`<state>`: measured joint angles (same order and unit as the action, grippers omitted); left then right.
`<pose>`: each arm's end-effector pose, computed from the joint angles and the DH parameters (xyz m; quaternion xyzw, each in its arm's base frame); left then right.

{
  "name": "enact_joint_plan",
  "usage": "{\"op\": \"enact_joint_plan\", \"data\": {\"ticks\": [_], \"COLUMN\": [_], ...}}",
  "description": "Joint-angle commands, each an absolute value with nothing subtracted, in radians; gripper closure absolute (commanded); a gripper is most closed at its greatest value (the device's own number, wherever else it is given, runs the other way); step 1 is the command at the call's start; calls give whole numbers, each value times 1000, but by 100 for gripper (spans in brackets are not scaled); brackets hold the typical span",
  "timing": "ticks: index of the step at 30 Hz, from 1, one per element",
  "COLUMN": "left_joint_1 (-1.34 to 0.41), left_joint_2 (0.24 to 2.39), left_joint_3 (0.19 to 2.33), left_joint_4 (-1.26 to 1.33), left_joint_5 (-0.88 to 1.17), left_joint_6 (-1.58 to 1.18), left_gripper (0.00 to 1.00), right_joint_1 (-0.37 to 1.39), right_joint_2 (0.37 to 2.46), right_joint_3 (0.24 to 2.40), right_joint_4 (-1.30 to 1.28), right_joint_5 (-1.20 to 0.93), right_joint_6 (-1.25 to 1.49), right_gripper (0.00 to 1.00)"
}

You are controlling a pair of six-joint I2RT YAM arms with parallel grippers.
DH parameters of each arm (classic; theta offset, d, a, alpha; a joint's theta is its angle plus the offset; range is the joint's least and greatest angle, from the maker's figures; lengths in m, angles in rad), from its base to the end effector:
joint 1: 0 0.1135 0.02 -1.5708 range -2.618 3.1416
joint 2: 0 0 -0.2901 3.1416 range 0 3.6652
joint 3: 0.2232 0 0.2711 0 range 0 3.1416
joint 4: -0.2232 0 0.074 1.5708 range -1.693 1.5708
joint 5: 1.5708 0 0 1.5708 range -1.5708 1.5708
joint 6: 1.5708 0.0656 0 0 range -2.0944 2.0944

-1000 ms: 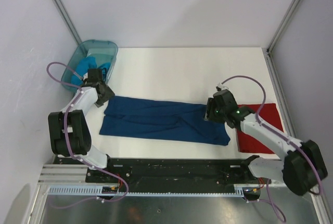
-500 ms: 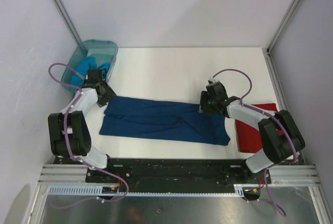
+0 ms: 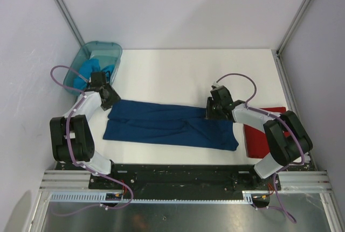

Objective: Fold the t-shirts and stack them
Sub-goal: Fold the other side of the tshirt into a rectangle

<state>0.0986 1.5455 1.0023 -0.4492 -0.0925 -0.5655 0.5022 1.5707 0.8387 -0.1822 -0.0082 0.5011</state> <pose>0.3439 0.0401 0.2016 -0.3246 0.9009 -0.0228 0.2874 0.2995 0.1651 0.1610 -0.0018 0.9466 0.1584 0.2808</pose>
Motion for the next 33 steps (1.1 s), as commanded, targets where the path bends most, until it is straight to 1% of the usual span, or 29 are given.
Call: {"op": "enact_joint_plan", "data": {"ticks": [1, 3, 5, 7, 12, 17, 23, 27, 31, 33], "left_joint_1": [101, 101, 101, 101, 101, 101, 101, 101, 101, 100], "left_joint_2": [1529, 1530, 1530, 1530, 1528, 1528, 1532, 1531, 1533, 1535], "left_joint_3": [997, 996, 996, 996, 995, 993, 993, 991, 991, 990], "left_joint_4": [-425, -424, -424, -425, -424, -425, -424, -424, -425, -424], "left_joint_5": [-77, -76, -76, -78, -80, -81, -77, -78, -74, -71], "left_joint_6": [-541, -540, -540, -539, -540, -540, -542, -541, -542, -543], "left_gripper": [46, 46, 46, 46, 46, 47, 47, 47, 47, 47], "right_joint_1": [517, 522, 530, 537, 576, 675, 779, 817, 845, 865], "right_joint_2": [1533, 1525, 1508, 1482, 1413, 1365, 1350, 1326, 1332, 1358], "right_joint_3": [873, 873, 873, 873, 873, 868, 841, 823, 808, 804], "right_joint_4": [-194, -206, -224, -245, -303, -360, -393, -415, -396, -365], "right_joint_5": [-1, 0, 0, 0, -6, 25, 64, 86, 61, 35], "right_joint_6": [512, 517, 524, 533, 568, 609, 671, 705, 716, 720], "right_gripper": [77, 88, 96, 99, 100, 100, 100, 100, 100, 97]}}
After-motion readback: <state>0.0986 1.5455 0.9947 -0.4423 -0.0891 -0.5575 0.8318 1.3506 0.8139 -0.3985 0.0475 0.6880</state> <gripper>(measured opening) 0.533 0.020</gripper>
